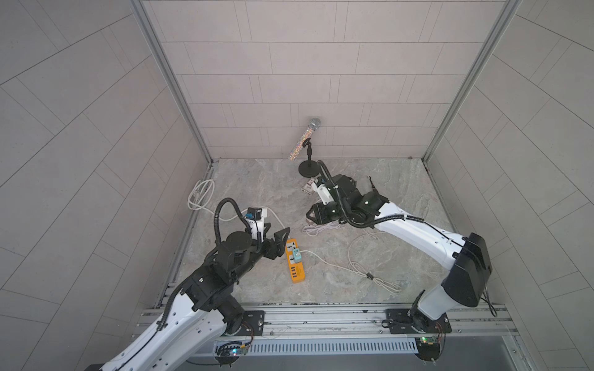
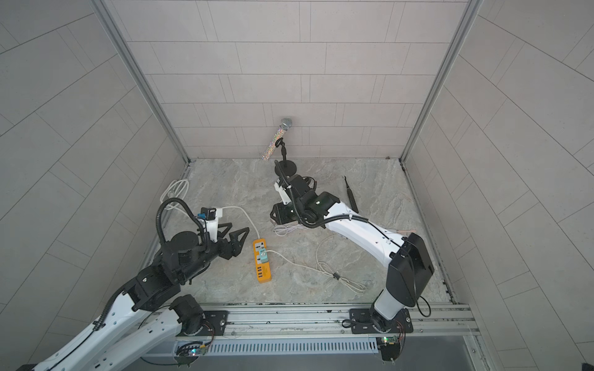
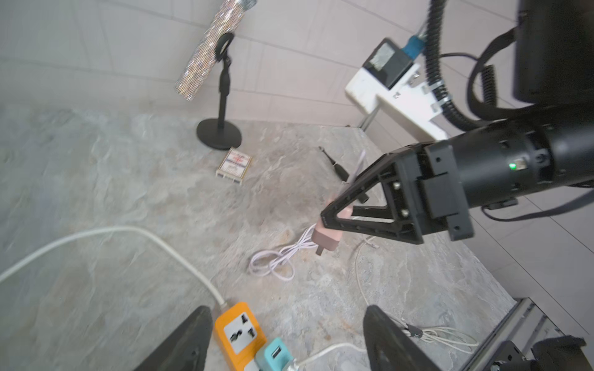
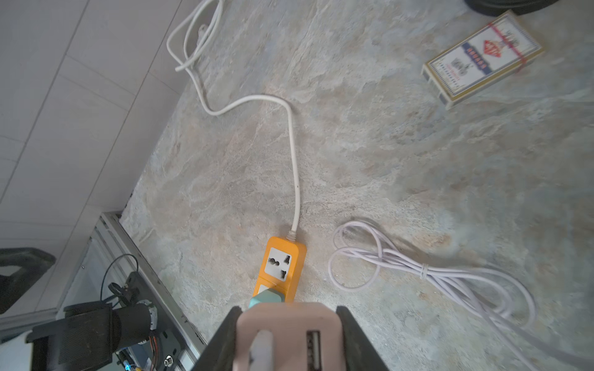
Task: Charge the electric toothbrush
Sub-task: Insert the plug into the socket.
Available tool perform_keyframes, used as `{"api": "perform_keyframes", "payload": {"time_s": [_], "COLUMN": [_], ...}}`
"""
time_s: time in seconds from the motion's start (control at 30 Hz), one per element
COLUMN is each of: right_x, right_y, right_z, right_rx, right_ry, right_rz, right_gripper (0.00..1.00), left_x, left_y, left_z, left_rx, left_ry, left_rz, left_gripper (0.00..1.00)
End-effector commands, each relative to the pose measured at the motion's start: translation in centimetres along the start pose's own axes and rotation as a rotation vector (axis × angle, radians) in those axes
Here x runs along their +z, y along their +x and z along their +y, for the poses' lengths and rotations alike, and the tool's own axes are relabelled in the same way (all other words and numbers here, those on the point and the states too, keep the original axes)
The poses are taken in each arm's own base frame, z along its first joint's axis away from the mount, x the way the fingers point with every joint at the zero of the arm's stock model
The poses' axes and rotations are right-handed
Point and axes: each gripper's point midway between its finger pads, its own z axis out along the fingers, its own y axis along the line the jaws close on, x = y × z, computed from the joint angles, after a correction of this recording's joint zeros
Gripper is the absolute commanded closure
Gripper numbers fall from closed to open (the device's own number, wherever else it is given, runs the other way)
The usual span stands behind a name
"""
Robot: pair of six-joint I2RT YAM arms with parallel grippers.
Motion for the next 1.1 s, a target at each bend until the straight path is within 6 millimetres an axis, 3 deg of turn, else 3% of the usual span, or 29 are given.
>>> {"api": "perform_keyframes", "payload": {"time_s": [0.0, 0.2, 0.4, 0.7, 0.87, 1.07], "right_x": [0.8, 3.4, 4.5, 5.3, 6.3, 5.9], "right_y": [-0.7, -0.2, 0.9, 1.4, 3.3, 3.4], "right_z": [2.2, 2.8, 6.0, 4.0, 3.0, 3.9], "right_rx": [-0.101, -0.127, -0.274, -0.380, -0.524, -0.618], "right_ry": [-0.058, -0.034, -0.137, -0.255, -0.278, -0.440], "right_rz": [-0.029, -0.023, -0.043, -0.074, -0.037, -0.066], "right_gripper": [0.69, 0.70, 0.70, 0.70, 0.75, 0.75], "left_x": [-0.3, -0.6, -0.1, 1.8, 3.5, 5.7], "left_y": [3.4, 5.6, 8.0, 10.3, 10.9, 11.8], "left_z": [3.8, 5.5, 6.3, 6.2, 6.1, 6.3], "left_rx": [-0.152, -0.197, -0.222, -0.249, -0.311, -0.391], "left_ry": [-0.167, -0.218, -0.236, -0.198, -0.154, -0.111], "left_rz": [0.058, 0.073, 0.134, 0.231, 0.285, 0.316], "left_gripper": [0.21, 0.22, 0.24, 0.23, 0.22, 0.24]}}
